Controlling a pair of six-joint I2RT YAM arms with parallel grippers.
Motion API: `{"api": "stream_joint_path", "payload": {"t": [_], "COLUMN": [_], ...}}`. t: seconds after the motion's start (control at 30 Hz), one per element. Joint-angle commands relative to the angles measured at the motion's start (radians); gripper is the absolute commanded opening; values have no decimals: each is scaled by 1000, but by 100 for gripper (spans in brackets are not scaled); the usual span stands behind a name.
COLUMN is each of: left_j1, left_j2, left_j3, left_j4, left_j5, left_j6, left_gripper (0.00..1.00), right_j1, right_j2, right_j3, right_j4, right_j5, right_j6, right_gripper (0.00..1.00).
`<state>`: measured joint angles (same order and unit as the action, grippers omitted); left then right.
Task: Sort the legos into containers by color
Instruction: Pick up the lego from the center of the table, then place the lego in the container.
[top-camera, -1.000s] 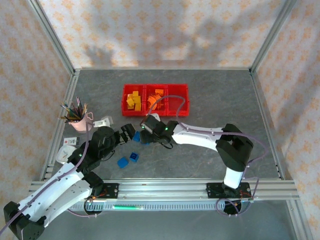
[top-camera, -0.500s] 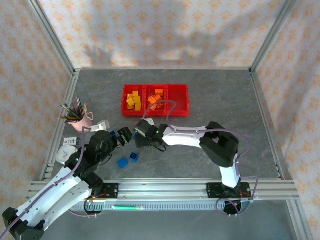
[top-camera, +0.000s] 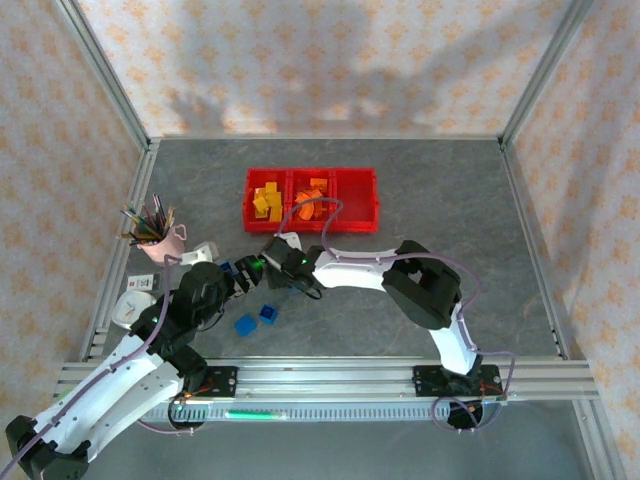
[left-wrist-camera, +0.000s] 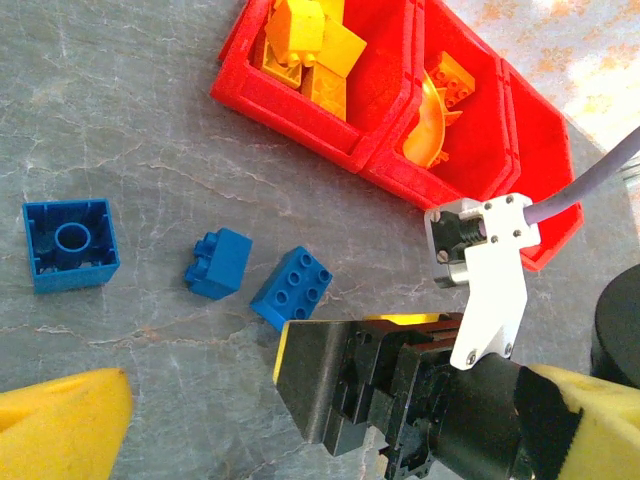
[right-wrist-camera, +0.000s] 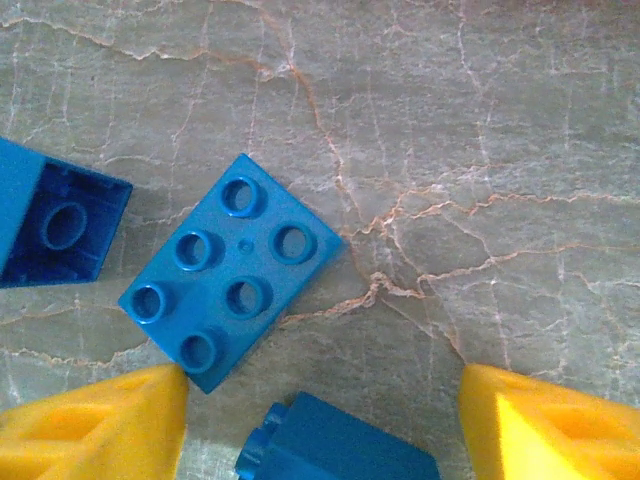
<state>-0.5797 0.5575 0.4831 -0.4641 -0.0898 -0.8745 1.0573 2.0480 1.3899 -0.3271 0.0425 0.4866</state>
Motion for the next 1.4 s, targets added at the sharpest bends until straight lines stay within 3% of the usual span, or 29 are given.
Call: {"api": "stream_joint_path", "payload": {"t": [0.0,0.23,0.7,0.9,1.17,1.37], "left_j1": [7,7,8,7,7,7], "left_j2": [-10,2,7,18,128,250], "left_j3": [-4,-1,3,16,54,80], "left_j4": [-9,0,11,37,156,297], "left_j5": [-16,-8,6,40,102,133], "left_j6": [-11,-8,-11,-4,26,41], "left_gripper": [99,99,99,99,99,99], "right_j1": [2,1,0,-35,-230,-407], "right_j2": [14,-47,-91,-199,-347,-301], "right_j3": [-5,-51,-80,-122,-161,-81], "right_j4": [-46,-66,-70,-66,-75,-45], "right_j5": [47,60,86,72,66,63], "right_j6": [2,15,22,19,-57,-139], "right_gripper": [70,70,48,42,41,41]}}
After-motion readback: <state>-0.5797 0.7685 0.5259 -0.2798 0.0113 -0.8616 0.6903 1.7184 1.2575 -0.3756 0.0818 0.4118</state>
